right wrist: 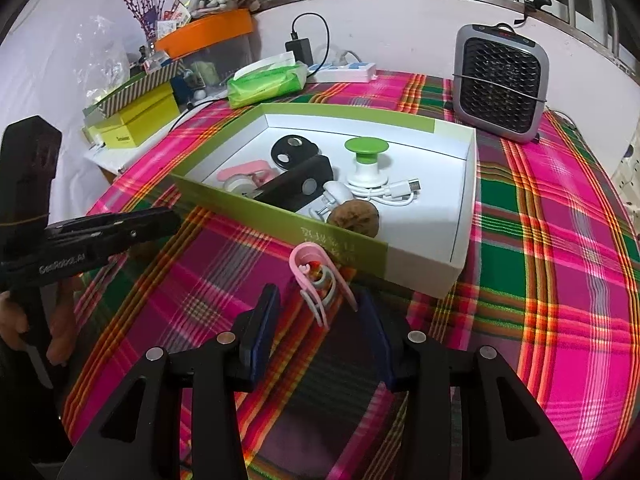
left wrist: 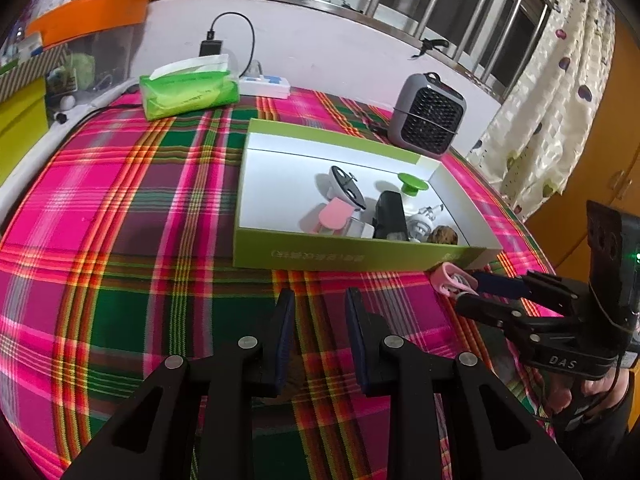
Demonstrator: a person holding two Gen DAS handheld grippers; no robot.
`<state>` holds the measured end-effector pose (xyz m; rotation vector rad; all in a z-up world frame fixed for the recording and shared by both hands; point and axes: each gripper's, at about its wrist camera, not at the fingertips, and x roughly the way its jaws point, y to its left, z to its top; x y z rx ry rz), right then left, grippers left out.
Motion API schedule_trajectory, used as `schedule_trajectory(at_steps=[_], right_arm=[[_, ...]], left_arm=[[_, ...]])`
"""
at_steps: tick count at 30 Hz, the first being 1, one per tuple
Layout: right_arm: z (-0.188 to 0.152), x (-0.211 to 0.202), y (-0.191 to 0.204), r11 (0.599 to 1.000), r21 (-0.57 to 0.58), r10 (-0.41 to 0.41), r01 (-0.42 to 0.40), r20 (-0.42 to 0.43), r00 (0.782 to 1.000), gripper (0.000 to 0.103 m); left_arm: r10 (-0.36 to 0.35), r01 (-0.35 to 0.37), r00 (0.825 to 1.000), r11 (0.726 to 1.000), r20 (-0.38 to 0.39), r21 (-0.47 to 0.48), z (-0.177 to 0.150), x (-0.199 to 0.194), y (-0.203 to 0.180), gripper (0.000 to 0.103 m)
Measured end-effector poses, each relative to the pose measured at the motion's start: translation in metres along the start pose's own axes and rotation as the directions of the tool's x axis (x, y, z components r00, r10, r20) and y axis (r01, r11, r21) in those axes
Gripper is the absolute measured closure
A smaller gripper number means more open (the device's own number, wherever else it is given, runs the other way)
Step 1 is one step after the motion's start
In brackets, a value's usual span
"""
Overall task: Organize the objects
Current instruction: 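Close the right tool on the pink loop clip and lift it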
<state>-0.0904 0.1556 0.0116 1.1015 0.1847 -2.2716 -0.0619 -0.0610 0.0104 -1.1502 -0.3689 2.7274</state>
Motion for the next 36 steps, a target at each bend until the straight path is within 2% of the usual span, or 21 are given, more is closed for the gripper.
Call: schedule_trajectory(at_steps=[11,13,15,16,24,30,36], right_arm=[[0.006,0.012,0.011,0.998,-0.052,-0.018,0.017,-0.023,1.0,0.06],[0.007,0.013,0.013,0.998,-0.061,-0.023,0.022,-0.023,0.999,0.066],[0.006,0.013,0.014,0.997,-0.068,-0.028,0.027,-0.023,0.999,0.078],[0.006,0.013,0.015,0.997,-0.069,-0.031,0.03,-0.022,0.999,0.078],[0.003,0.006,0.014,0.998,-0.052,-0.022,0.022,0.003,1.0,0.078],[0.002,0.002,0.019,0.999,-0.046,0.001,0.0,0.022,1.0,0.078],[0.003,-0.001,0.029,0.998,-0.053,0.019,-0.017,0.041,0.999,0.078]], left_arm=[[-0.015,0.015,1.0,1.0,-0.019,0.019,0.0,0.002,-0.005,0.08],[-0.018,0.019,1.0,1.0,-0.024,0.022,-0.001,0.003,-0.006,0.08],[-0.02,0.021,0.999,0.999,-0.028,0.026,-0.001,0.004,-0.007,0.08],[-0.02,0.021,0.999,0.999,-0.028,0.027,-0.001,0.004,-0.007,0.08],[-0.028,0.029,0.999,0.999,-0.035,0.036,-0.002,0.005,-0.011,0.08],[-0.05,0.055,0.997,0.994,-0.064,0.089,-0.003,0.011,-0.027,0.08],[-0.054,0.061,0.997,0.99,-0.059,0.13,-0.004,0.01,-0.038,0.08]])
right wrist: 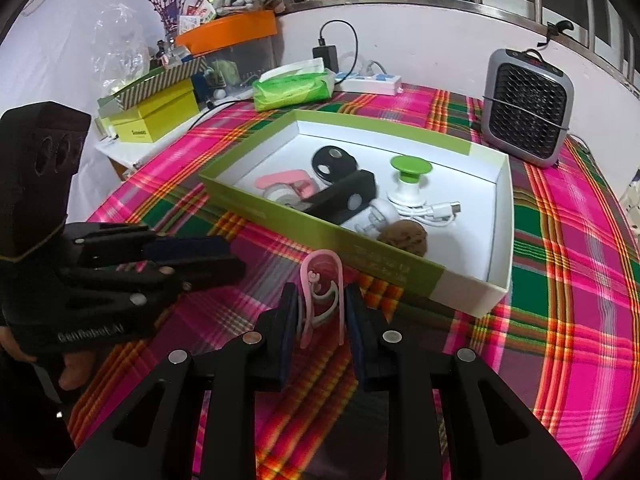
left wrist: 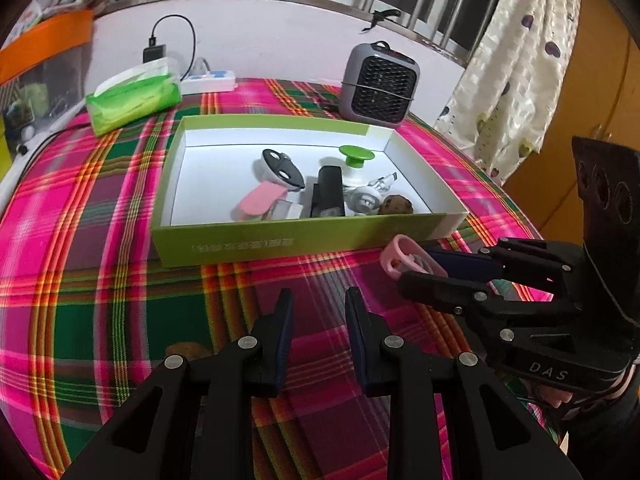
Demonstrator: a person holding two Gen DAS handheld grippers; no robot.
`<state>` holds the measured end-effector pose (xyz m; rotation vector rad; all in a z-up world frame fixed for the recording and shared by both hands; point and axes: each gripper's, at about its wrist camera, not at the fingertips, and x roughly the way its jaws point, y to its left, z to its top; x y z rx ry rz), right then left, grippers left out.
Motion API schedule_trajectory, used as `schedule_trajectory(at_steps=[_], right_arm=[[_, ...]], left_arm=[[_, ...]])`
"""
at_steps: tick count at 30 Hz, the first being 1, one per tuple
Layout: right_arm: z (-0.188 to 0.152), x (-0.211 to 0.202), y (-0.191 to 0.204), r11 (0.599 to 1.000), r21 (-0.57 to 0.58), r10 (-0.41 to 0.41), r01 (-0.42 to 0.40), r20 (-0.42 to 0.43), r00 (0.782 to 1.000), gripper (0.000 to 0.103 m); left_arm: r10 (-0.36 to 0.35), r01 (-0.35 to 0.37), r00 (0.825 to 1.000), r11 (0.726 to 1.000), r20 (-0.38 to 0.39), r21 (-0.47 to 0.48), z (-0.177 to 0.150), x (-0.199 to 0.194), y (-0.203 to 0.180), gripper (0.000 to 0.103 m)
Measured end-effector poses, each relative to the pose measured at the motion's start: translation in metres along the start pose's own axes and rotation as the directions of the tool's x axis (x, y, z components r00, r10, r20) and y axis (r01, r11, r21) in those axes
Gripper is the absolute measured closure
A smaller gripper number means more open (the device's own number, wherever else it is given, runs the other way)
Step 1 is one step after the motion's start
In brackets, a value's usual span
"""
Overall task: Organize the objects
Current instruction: 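Close the right tool on the pink loop clip and lift it, then carry the pink loop clip into the box and open the right tool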
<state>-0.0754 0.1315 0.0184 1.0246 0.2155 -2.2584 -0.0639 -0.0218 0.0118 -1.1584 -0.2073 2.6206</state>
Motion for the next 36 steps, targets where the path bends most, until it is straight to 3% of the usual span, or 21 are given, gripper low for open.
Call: schedule_trajectory(at_steps=[16,25,36], right_arm=[[0.013,-0.013,0.006,1.0,0.003,-0.003,0.003,0.054,0.999,0.078],[0.038,-0.016,-0.012,0.999,0.041,-0.01,0.007,0.081,0.997,0.078],[0.052,-0.008,-0.02,0.999,0.029,-0.019,0.016,0.077,0.997,0.078]], left_arm=[[0.023,-0.025,0.999,0.998,0.042,0.057,0.023,-0.012,-0.02,0.08],[0.061,-0.069,0.994,0.994,0.087,0.088,0.059,-0.015,-0.019,0.08],[0.083,-0.091,0.993,0.992,0.084,0.086,0.075,-0.005,-0.008,0.08]])
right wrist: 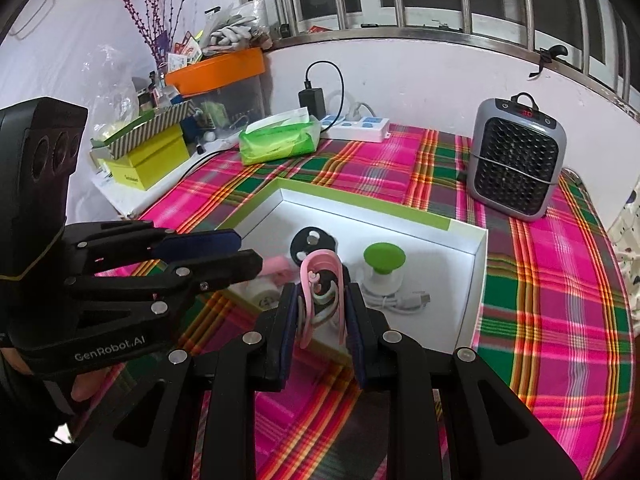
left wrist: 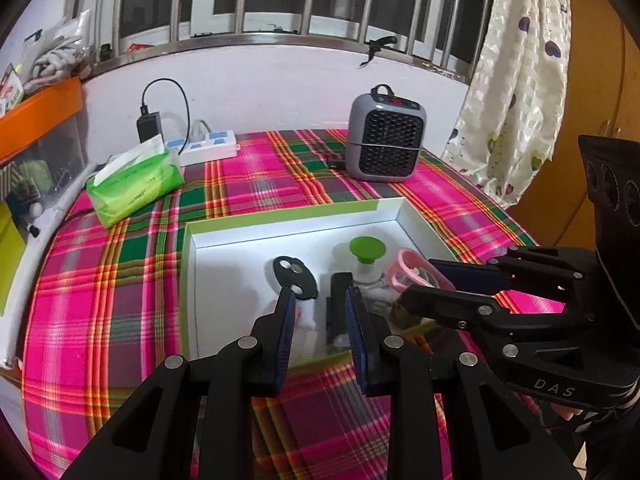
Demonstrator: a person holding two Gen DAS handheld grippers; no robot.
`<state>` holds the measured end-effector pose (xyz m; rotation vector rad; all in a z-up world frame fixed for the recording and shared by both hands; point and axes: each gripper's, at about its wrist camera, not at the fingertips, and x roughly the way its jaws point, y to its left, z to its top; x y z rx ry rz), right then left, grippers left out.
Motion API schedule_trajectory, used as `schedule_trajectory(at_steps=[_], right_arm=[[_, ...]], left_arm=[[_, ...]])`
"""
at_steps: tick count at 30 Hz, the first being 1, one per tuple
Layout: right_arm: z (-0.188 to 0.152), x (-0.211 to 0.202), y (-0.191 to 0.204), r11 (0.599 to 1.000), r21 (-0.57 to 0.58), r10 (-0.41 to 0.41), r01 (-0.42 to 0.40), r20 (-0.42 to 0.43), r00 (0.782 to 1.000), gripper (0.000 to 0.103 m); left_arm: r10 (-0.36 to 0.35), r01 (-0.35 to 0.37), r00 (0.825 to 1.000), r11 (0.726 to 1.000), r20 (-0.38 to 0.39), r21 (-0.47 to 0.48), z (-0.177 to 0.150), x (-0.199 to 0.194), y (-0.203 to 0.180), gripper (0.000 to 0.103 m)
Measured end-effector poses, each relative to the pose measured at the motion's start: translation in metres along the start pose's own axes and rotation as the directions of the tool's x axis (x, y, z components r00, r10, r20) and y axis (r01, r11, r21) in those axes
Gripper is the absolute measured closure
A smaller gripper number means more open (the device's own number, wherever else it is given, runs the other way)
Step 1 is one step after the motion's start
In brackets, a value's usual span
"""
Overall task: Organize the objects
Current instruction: 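Carry the pink loop clip into the box and open the right tool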
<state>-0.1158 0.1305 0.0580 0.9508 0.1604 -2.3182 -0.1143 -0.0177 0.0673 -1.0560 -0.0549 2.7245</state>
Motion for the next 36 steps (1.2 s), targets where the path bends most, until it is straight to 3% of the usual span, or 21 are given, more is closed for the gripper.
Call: schedule_trajectory(at_steps=[22,36], right_arm=[[0.005,0.037,-0.023,0.999,0.027,-0.03,0.032,-0.063,0.998,0.078],[0.005,0.046,-0.029,0.997,0.056,-0.042,0.046,-0.066,0.997,0.078]], left_arm=[[0.039,-0.042,0.999,0.996,-0.038,-0.077,-0.003,0.031,0.03,0.08],[0.031,-0.033,0.999,0.999,-0.042,-0.038,-0.006,0.037,0.02,0.08]])
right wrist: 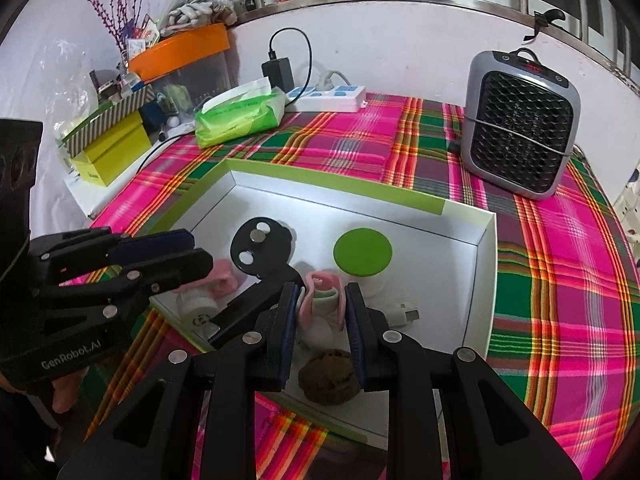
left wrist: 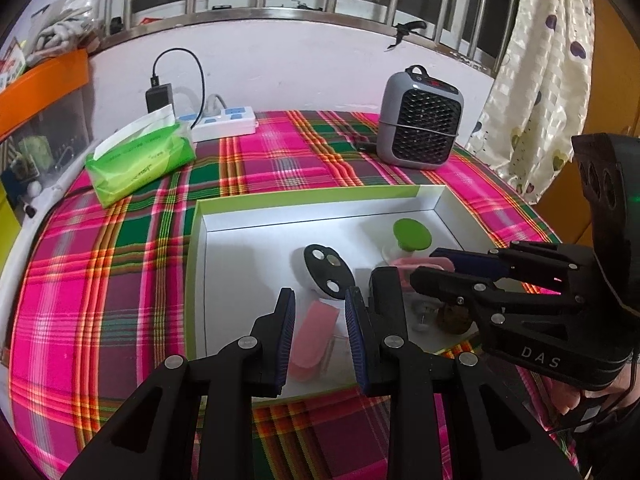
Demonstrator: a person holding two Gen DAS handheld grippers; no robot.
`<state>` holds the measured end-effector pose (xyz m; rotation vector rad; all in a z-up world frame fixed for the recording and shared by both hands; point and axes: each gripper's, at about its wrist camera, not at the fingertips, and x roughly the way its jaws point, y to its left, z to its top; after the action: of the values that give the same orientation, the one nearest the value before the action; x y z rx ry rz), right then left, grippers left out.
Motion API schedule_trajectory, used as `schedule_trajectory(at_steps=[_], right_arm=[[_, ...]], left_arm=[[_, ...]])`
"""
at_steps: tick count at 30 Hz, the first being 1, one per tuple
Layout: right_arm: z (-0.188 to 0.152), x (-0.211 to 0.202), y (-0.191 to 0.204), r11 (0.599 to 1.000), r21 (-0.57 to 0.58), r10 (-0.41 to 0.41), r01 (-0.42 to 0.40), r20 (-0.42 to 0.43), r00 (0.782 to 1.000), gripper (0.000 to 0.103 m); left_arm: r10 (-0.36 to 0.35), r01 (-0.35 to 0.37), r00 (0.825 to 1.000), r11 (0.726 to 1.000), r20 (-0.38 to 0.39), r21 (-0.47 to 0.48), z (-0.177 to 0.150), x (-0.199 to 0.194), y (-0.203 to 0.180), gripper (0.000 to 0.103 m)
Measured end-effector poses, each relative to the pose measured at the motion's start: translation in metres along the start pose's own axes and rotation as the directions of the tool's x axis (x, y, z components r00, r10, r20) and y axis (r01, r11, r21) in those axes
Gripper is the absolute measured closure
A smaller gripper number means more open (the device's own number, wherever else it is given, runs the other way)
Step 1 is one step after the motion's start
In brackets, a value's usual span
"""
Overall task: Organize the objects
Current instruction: 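Carry the pink loop clip into the box and open the right tool, then withdraw both tools out of the box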
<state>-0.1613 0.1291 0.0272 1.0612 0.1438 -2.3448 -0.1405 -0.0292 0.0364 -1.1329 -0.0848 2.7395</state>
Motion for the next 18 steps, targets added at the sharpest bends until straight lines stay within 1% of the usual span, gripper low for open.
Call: schedule_trajectory(at_steps=[1,3,5,18], right_arm=[[0.0,-0.001,0.0,1.0,0.001,-0.002,0.002,0.001,1.0,0.078],[-0.001,-0.001,0.001,1.0,0.0,-0.01,0.01,0.0,1.0,0.074],[-0.002,-0.004,0.002,1.0,0.0,-0.011,0.011,0.004,1.0,0.072],[-0.013,-0.03,0.024,1.0,-0.012,-0.01,0.01,0.044,0.999,0.072]], left_arm=[[0.001,-0.001,1.0,1.0,0.0,0.001,0.0,0.0,0.0,0.08],[0.005,-0.005,1.0,1.0,-0.002,0.001,-0.001,0.0,0.0,0.08],[0.007,-0.007,1.0,1.0,-0.001,0.002,-0.001,0.0,-0.001,0.08],[0.016,-0.017,1.0,0.999,0.024,0.04,-0.01,-0.018,-0.02,0.08]])
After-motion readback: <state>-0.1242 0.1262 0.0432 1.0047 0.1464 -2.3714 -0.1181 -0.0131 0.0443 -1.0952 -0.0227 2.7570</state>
